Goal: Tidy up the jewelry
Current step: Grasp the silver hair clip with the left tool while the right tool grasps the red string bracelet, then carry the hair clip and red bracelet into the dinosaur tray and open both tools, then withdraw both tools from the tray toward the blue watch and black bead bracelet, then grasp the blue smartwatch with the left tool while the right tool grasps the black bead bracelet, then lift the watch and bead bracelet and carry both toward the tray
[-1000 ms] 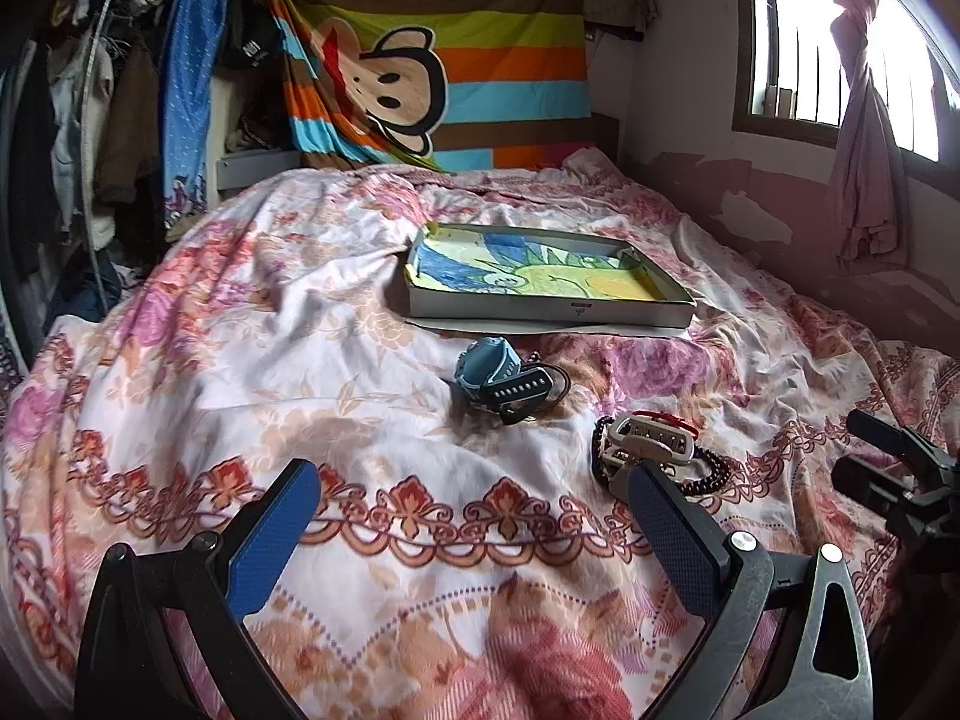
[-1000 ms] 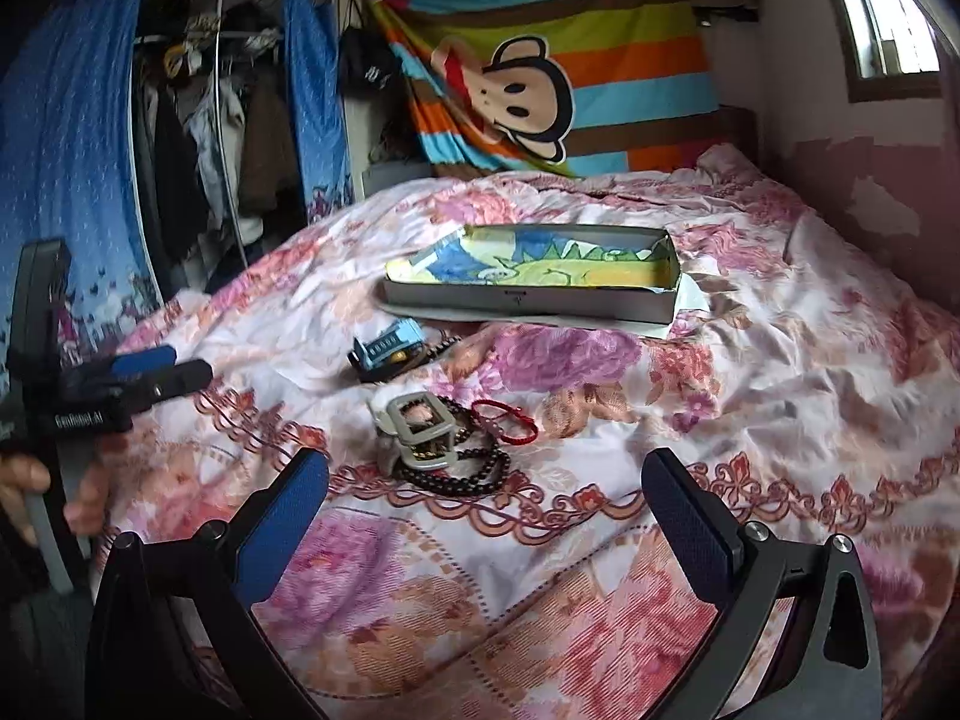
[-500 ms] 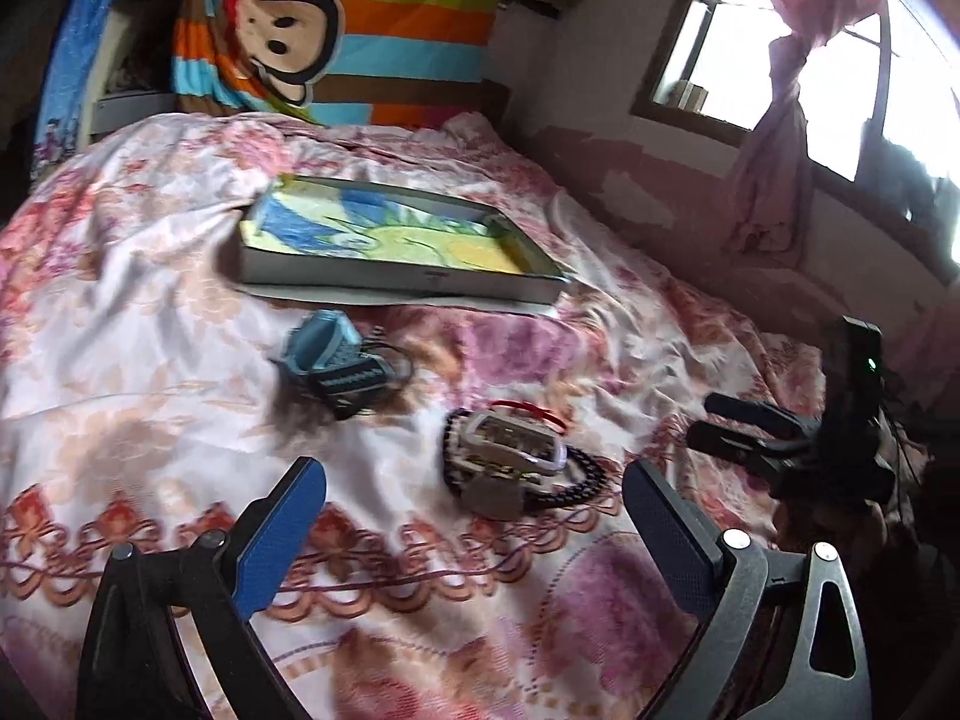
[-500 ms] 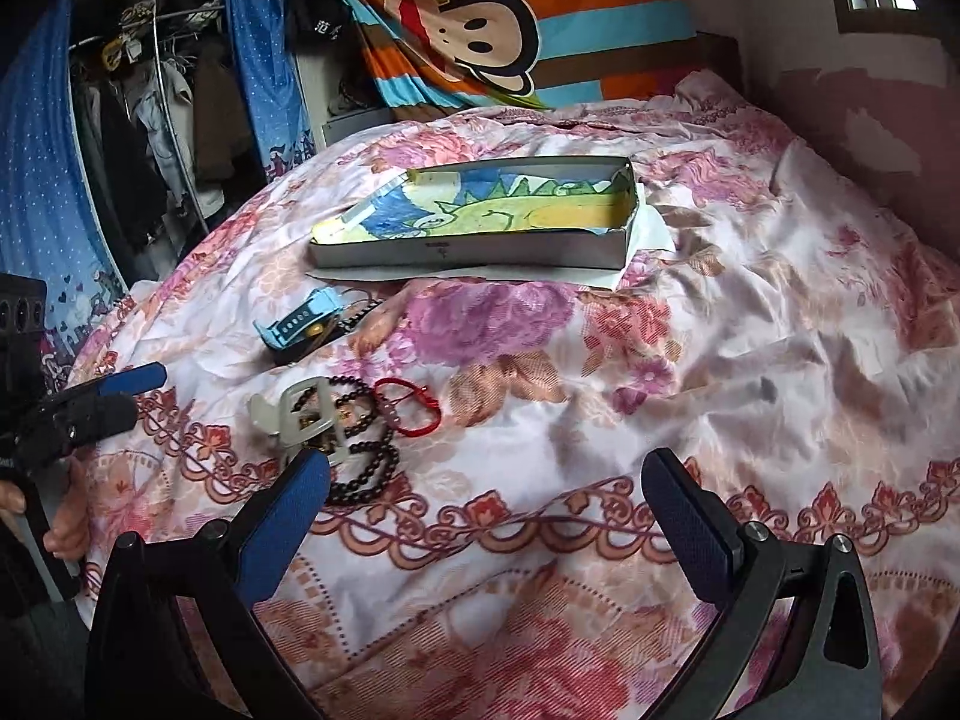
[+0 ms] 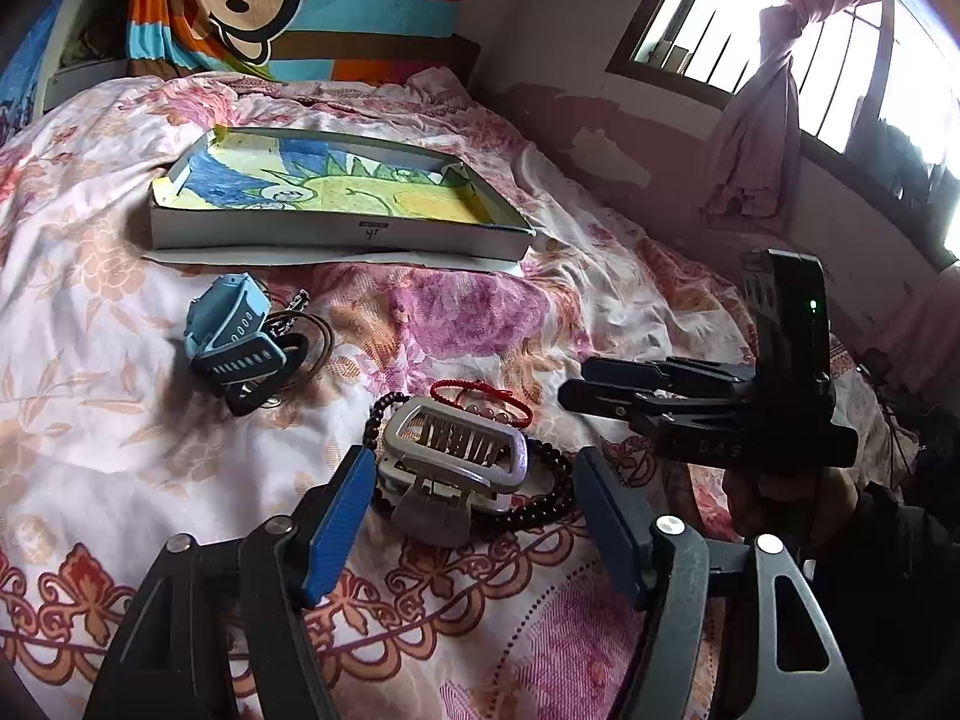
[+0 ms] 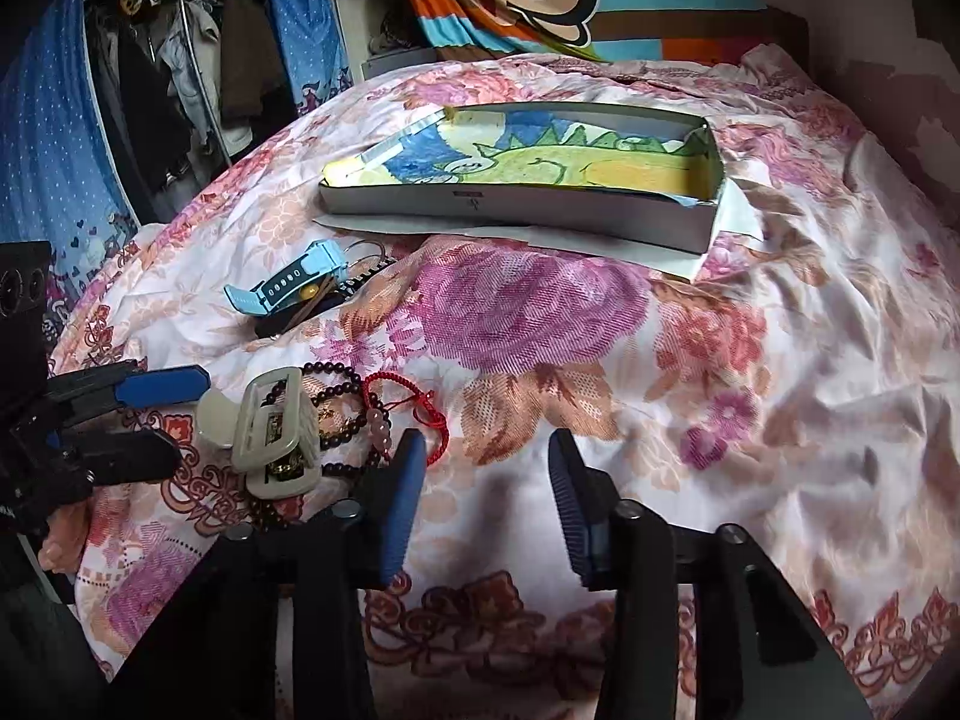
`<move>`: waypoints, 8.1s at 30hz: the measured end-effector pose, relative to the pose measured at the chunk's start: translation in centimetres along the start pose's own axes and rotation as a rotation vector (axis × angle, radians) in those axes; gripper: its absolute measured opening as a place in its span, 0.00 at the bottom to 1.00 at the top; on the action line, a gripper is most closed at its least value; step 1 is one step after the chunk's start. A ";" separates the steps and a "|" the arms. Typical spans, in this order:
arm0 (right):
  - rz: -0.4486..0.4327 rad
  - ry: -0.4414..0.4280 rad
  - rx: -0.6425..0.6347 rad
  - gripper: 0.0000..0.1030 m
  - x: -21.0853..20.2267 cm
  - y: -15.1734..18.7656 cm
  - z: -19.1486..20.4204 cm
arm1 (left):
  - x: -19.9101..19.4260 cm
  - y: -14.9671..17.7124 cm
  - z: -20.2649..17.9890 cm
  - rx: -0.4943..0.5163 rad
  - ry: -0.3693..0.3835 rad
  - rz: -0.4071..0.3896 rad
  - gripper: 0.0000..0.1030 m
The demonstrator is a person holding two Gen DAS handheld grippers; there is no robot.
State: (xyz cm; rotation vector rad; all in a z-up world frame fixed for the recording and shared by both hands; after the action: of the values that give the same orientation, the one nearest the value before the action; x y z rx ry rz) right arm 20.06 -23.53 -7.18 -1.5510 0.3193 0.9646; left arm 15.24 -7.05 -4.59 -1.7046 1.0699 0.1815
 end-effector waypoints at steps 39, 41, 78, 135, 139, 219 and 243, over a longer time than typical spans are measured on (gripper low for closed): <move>0.015 -0.025 0.054 0.02 2.4 -0.4 0.9 | -0.6 1.1 0.9 -0.102 -0.068 -0.017 0.27; -0.013 -0.017 0.055 0.02 2.0 -0.6 0.9 | -0.9 1.1 0.7 -0.088 -0.072 -0.030 0.26; -0.255 0.112 0.205 0.02 7.0 -11.9 -8.0 | 7.6 -17.3 8.3 -0.222 -0.234 -0.261 0.26; -0.393 0.189 -0.016 0.98 -13.9 4.4 6.0 | -13.1 2.1 0.3 0.010 -0.467 -0.361 1.00; -0.316 0.166 -0.013 0.98 -12.0 5.0 5.7 | -12.4 3.1 1.6 -0.014 -0.457 -0.308 1.00; -0.132 0.002 -0.031 0.05 -2.4 -1.8 3.0 | 0.4 -5.3 5.7 -0.118 -0.172 0.007 0.05; -0.390 0.033 0.030 0.05 -8.0 -4.0 0.9 | -1.1 -4.9 1.8 -0.070 -0.020 -0.028 0.05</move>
State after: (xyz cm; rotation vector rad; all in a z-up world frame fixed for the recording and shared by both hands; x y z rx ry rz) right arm 17.52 -24.26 1.38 -1.5299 0.0485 0.6263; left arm 18.79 -4.80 -1.37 -1.7758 1.0354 0.2199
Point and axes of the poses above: each gripper's, at about its wrist camera, not at the fingertips, and x roughly the way its jaws point, z to its left, y to its underside, the point moved 3 cm from there along x, roughly the way its jaws point, and after that the axes turned 4 degrees about -x, right-handed, at the moved point
